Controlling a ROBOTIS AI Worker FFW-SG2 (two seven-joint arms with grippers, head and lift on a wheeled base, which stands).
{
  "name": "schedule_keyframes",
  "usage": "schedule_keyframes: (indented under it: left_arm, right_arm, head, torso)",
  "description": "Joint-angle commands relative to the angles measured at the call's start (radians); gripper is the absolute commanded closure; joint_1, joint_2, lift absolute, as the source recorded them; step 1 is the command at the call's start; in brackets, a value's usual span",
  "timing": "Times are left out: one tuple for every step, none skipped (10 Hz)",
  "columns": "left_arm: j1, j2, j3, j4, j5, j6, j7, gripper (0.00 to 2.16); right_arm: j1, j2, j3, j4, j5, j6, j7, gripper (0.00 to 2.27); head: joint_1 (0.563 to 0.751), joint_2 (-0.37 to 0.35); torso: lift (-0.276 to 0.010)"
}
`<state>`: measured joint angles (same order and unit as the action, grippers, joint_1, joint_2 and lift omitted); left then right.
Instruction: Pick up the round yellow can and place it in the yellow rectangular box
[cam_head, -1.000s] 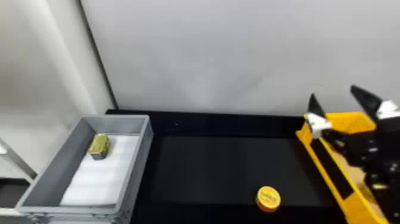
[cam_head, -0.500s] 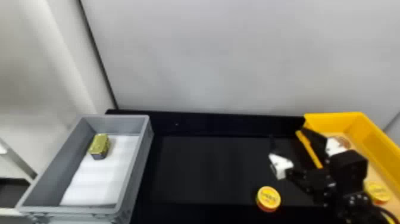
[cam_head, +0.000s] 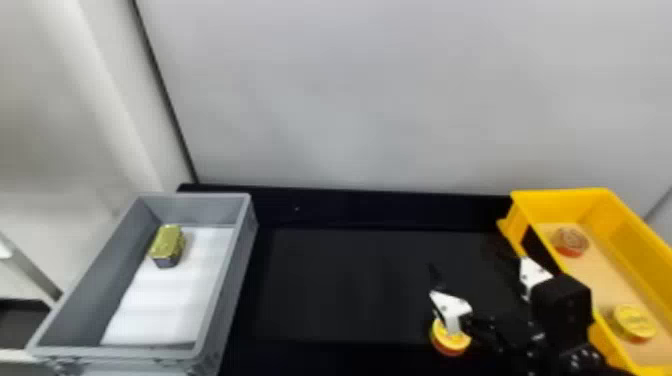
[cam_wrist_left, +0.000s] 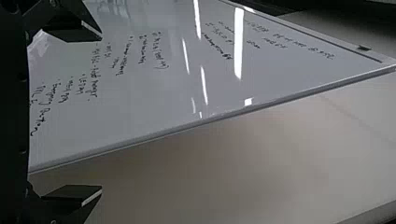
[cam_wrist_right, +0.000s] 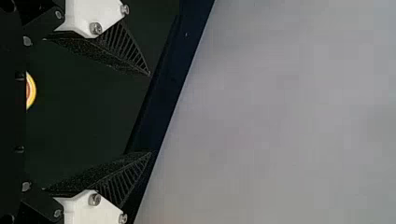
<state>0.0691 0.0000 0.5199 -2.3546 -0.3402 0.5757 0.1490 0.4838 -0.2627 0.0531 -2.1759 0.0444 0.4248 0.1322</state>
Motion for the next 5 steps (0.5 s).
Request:
schedule_keyframes:
  left_arm:
    - [0.0, -0.003, 0.005, 0.0, 0.001, 0.001, -0.002, 0.13]
    - [0.0, -0.003, 0.006, 0.0, 0.001, 0.0, -0.002, 0.13]
    - [0.001, -0.003, 0.011, 0.0, 0.001, 0.001, -0.005, 0.13]
    - [0.005, -0.003, 0.017, -0.002, 0.003, 0.0, -0.006, 0.13]
    - [0.006, -0.003, 0.017, -0.002, 0.003, 0.0, -0.006, 0.12]
  right_arm:
    - [0.027, -0.012, 0.002, -0.012, 0.008, 0.017, 0.006, 0.23]
    - [0.036, -0.02, -0.006, -0.004, 0.02, 0.019, 0.021, 0.23]
    - [0.055, -0.026, -0.024, 0.001, 0.032, 0.003, 0.05, 0.23]
    - [0.078, -0.023, -0.045, -0.001, 0.045, 0.003, 0.078, 0.23]
    - [0.093, -0.021, -0.061, 0.01, 0.046, 0.008, 0.086, 0.23]
  head:
    - [0.694, 0.014]
    - [0.694, 0.014]
    - [0.694, 0.014]
    - [0.694, 0.014]
    - [0.694, 0.014]
  torso:
    - [-0.09]
    - [-0.09]
    - [-0.09]
    - [-0.09]
    - [-0.09]
